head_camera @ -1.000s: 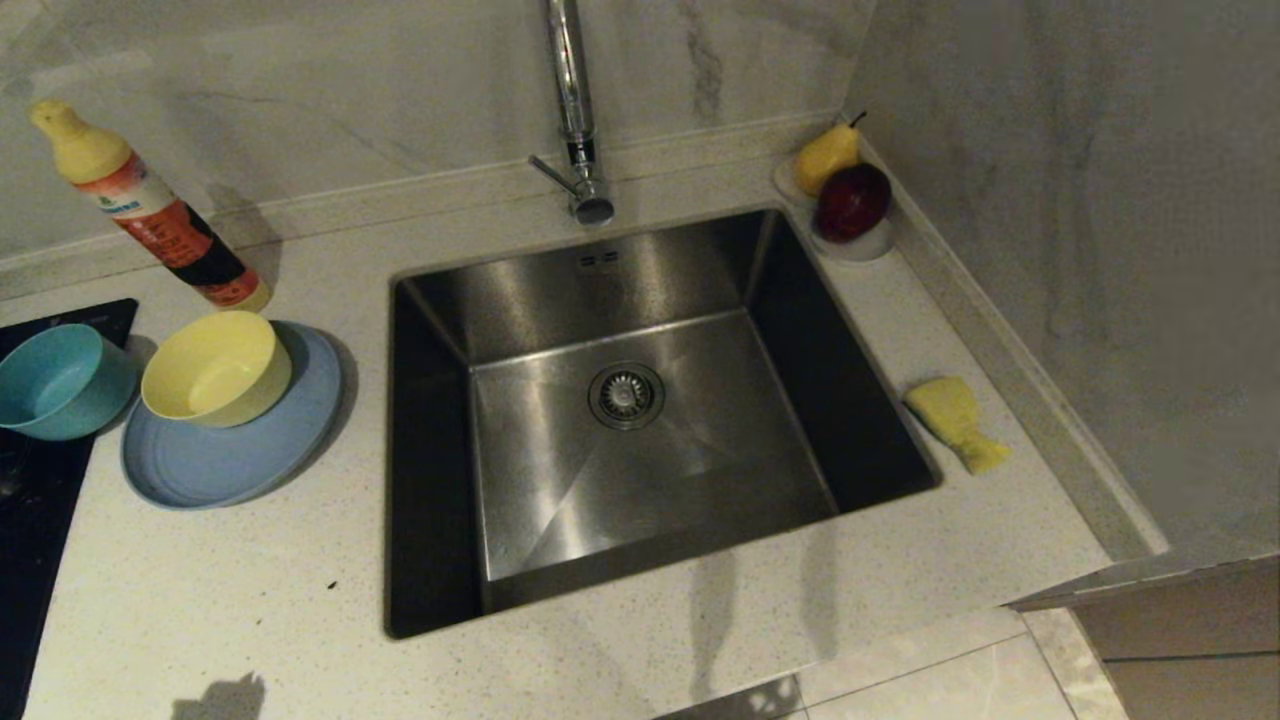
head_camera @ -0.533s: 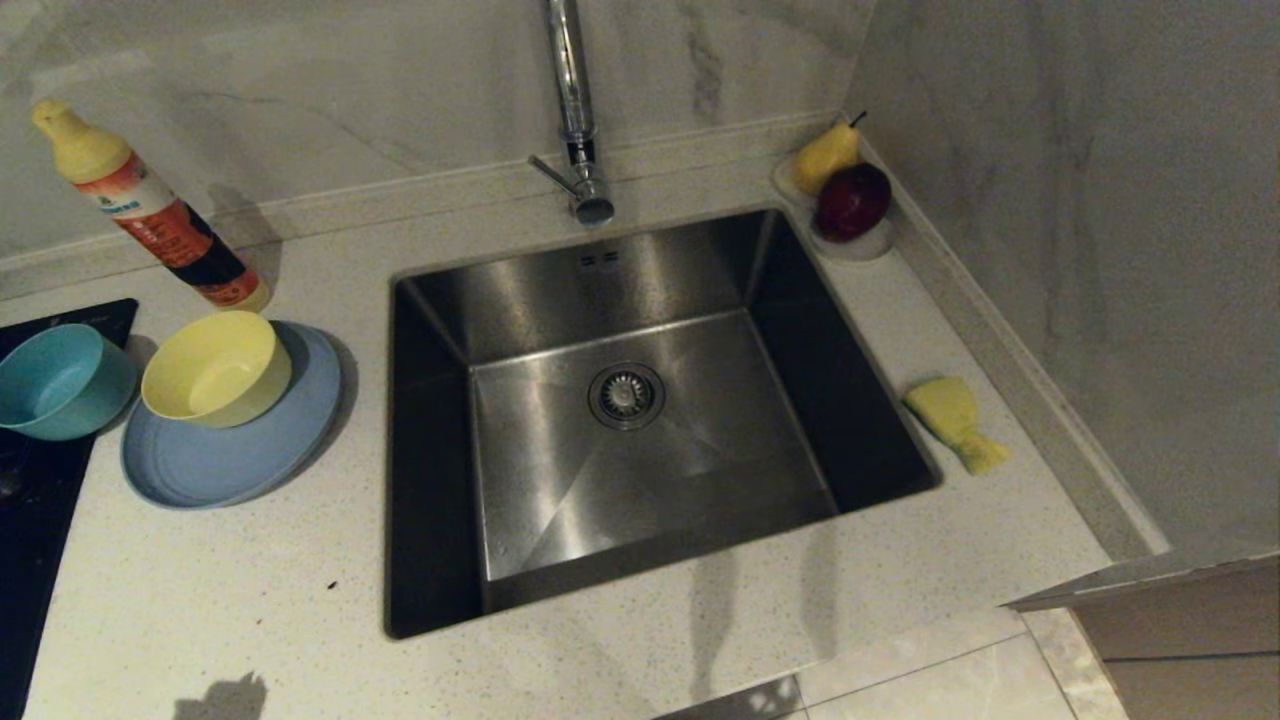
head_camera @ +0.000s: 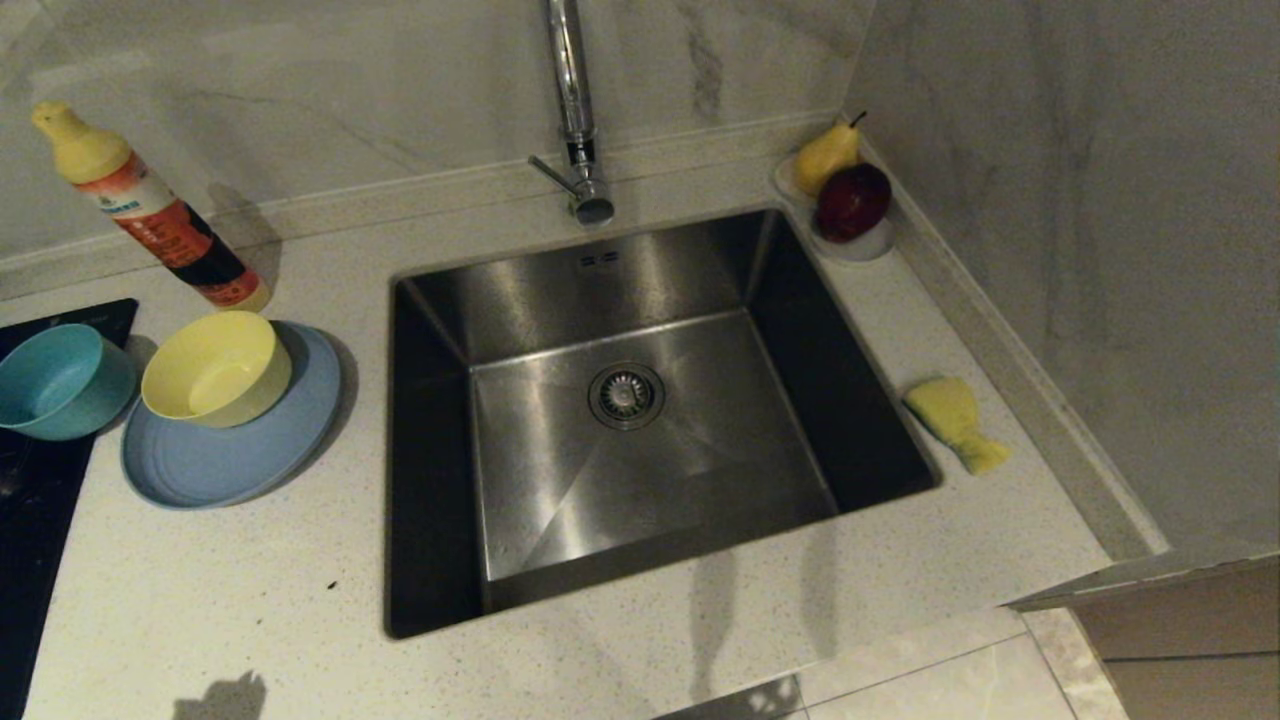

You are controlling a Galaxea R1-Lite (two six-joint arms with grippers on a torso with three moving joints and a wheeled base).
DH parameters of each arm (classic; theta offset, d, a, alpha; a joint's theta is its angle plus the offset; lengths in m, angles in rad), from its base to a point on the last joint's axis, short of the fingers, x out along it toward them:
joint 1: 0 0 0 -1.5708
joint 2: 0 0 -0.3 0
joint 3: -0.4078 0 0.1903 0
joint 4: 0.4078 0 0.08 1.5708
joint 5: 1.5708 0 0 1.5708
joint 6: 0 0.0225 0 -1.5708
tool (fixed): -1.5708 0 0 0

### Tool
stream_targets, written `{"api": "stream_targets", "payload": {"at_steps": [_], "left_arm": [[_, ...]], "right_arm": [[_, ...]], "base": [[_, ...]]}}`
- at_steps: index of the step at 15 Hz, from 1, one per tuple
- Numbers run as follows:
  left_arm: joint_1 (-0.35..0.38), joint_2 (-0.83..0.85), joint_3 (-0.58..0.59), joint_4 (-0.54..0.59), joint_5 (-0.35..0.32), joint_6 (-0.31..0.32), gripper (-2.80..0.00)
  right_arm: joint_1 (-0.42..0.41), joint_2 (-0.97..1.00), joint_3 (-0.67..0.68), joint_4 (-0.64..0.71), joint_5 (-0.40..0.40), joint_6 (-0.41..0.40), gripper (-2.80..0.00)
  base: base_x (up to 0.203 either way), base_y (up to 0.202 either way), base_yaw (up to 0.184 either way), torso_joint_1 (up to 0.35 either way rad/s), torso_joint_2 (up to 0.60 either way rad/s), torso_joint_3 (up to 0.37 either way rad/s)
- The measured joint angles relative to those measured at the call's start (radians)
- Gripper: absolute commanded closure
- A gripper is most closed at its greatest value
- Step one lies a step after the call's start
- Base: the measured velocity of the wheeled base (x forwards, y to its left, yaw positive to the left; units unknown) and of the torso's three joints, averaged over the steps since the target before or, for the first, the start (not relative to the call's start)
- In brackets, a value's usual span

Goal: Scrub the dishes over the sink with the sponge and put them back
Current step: Grab the dish soap

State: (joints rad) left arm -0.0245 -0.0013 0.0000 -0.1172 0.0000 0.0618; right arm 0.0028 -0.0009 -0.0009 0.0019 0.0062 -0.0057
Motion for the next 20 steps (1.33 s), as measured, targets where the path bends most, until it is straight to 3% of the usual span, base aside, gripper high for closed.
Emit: {"api": "stream_targets", "payload": {"at_steps": [7, 12, 16, 20], "left_arm": [[0.004, 0.005, -0.011, 0.012, 0.018, -0.008, 0.00], [0.005, 0.203, -0.335, 0.065, 0.054, -0.027, 0.00], [0.006, 0.538, -0.572, -0.025, 0.190, -0.091, 0.00], [0.006, 0.909, -0.746, -0.231, 0.405, -0.115, 0.00]], "right_arm": [[0.000, 0.000, 0.000, 0.000, 0.000, 0.000, 0.00], [0.000, 0.000, 0.000, 0.000, -0.001, 0.000, 0.00], [0.000, 0.000, 0.000, 0.000, 0.000, 0.001, 0.00], [0.000, 0.000, 0.000, 0.000, -0.001, 0.000, 0.00]], "base": [[0.000, 0.000, 0.000, 0.000, 0.00, 0.000], [0.000, 0.000, 0.000, 0.000, 0.00, 0.000], [0.000, 0.000, 0.000, 0.000, 0.00, 0.000], [0.000, 0.000, 0.000, 0.000, 0.00, 0.000]]}}
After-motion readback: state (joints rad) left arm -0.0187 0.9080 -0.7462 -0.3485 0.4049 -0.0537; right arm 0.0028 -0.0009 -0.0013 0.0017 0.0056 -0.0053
